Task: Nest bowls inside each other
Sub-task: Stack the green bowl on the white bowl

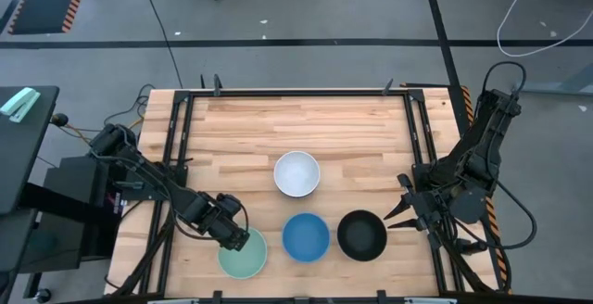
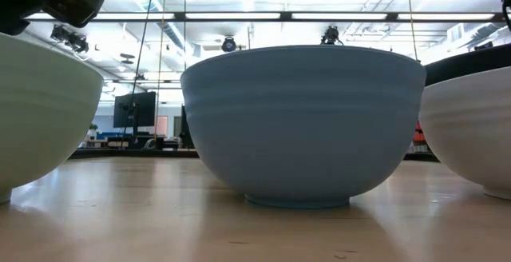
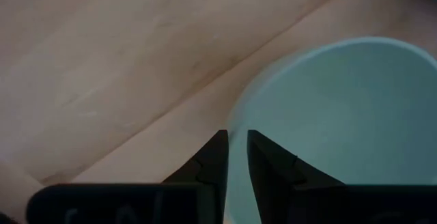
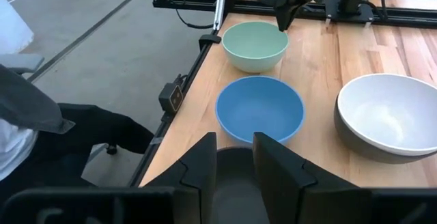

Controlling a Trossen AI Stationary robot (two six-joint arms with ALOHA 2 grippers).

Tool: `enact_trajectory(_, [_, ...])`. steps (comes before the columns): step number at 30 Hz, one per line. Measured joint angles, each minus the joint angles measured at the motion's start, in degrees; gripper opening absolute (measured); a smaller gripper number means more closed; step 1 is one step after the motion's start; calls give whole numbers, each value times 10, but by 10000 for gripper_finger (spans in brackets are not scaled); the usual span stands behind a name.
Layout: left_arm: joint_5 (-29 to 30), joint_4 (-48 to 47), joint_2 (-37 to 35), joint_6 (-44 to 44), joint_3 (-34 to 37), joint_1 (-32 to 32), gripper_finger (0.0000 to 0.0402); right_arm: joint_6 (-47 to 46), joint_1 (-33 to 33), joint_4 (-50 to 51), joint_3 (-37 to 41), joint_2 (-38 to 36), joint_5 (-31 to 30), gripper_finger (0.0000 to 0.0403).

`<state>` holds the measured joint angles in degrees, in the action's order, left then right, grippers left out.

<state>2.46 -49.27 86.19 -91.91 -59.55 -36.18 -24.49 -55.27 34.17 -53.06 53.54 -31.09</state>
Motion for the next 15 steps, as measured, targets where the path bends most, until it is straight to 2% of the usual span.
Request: enact_trajectory(15, [5,-11,1,2,0,4,62,1,0,0,0,0,0,105])
